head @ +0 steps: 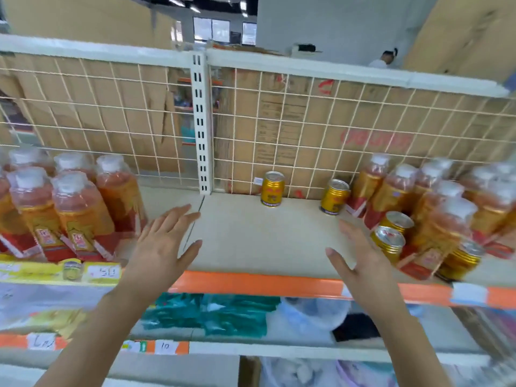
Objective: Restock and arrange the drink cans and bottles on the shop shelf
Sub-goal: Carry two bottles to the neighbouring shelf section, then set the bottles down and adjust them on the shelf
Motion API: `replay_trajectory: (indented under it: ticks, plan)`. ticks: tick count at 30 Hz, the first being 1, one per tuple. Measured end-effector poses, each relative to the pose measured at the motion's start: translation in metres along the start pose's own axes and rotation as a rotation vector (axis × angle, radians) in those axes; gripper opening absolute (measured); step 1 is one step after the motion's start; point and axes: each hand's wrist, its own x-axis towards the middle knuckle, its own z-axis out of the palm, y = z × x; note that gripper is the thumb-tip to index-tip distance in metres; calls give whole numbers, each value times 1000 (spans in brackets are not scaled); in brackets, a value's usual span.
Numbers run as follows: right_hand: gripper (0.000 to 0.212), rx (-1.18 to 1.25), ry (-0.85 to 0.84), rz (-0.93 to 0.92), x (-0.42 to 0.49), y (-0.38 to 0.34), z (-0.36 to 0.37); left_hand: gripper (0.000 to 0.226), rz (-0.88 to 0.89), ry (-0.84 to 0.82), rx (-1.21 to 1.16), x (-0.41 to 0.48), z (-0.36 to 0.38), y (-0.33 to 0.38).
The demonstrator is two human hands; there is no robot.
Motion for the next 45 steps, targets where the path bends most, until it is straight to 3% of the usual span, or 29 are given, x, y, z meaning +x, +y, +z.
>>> replay_trajectory:
  ticks: [8, 15, 23, 28, 32, 38, 45]
  plan:
    - [47, -171, 122, 156, -56, 67, -85, 59, 102, -70, -145, 23, 38, 77]
    - [49, -180, 189, 329, -69, 108, -109, 62, 228, -144, -231, 65, 71, 124]
    - [48, -271, 262, 448, -30, 140, -116, 61, 426, -178, -343, 165, 119, 177]
    - [43, -336, 276, 436, 15, 151, -118, 50, 496, -190, -449, 233, 149, 225]
    - [42, -289, 291, 417, 46, 153, -111, 56, 591, -199, -556, 270, 169, 267]
    - [68, -109, 264, 561, 69, 160, -86, 78, 498, -358, -785, 293, 208, 316]
    - [63, 3, 361, 671, 70, 165, -71, 56, 355, -286, -962, 289, 226, 334]
